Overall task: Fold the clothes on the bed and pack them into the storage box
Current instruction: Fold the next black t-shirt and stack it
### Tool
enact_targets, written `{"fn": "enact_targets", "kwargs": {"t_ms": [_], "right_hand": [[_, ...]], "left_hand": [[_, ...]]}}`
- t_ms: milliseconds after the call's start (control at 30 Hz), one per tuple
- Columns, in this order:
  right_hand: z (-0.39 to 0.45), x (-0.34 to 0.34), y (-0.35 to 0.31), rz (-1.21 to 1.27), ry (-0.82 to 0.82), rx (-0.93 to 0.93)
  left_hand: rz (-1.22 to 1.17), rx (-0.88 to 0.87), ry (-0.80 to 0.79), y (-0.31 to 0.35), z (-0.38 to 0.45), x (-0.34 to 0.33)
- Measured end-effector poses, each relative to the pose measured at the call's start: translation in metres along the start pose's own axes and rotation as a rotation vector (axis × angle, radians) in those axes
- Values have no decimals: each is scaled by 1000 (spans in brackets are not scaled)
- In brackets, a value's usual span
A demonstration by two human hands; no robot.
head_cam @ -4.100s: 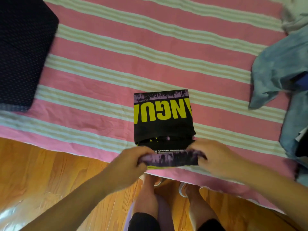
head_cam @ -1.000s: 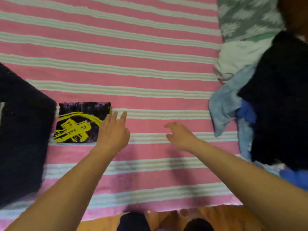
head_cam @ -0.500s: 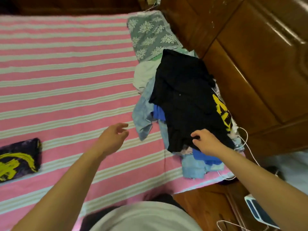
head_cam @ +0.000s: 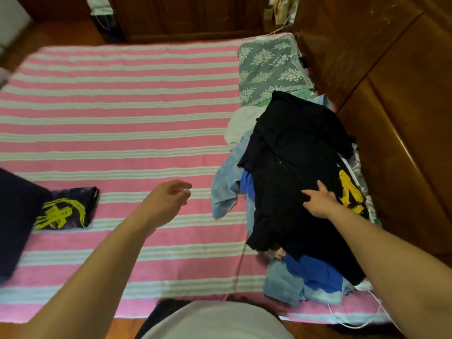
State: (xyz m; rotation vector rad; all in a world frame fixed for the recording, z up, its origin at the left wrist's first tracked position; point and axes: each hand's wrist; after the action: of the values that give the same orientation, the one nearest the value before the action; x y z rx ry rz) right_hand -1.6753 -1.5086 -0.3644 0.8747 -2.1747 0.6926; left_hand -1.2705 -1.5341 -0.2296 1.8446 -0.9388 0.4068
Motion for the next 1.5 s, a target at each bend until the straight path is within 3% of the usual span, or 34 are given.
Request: {"fn": "enact_targets", "kwargs": {"t_ms": [67,133,233,333,467,567,667,733,800,900,1000,1100,1200,1267,1400,1500], "right_hand": [[10,3,5,-23,-25,8],[11,10,4,49,86,38],[-4,24,-7,408,403,83],[-50,29,-32,812,500,199],[-111,32,-65,949,394,370],[-147,63,-100,870,343,626],[-183,101,-135,957,246,858],[-206,119,-157,1096,158,980],[-218,135,-174,1226,83,1069],[-215,163,-197,1362,110,1084],[-201,188,-217,1502,121,990],[-197,197,-244,1526,-11,941],[-204,205,-274,1502,-40,967],[-217,202,-294,1513,-66,990],[-253,170,-319,1520,-185,1069],[-268,137,-326,1568,-282,1046]], "left_hand": [[-35,36,19,-4,-2,3],[-58,62,22,-3,-4,4],[-85,66,20,7,-4,2],[-144,30,24,18,-7,-5],[-182,-112,-57,32,-18,-25],[-192,-227,-164,48,-17,-39],[-246,-331,-196,80,-12,-49],[-300,-394,-164,105,-12,-52],[-316,-409,35,123,-10,-48],[-562,-264,359,127,0,-5],[-826,-216,362,132,-2,69],[-738,-281,367,130,-20,140],[-590,-350,317,129,-42,181],[-548,-337,343,118,-48,188],[-492,-358,621,73,-39,166],[-582,-416,558,30,-32,134]]}}
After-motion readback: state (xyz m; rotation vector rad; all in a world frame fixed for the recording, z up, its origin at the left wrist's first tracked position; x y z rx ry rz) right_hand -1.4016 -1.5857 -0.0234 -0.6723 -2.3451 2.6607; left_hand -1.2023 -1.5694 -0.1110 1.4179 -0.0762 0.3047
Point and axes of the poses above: each hand's wrist, its own z-axis towards the middle knuckle, its own x-axis out of the back of the hand, y = z × x, and after that the axes turned 10 degrees about z, right-handed
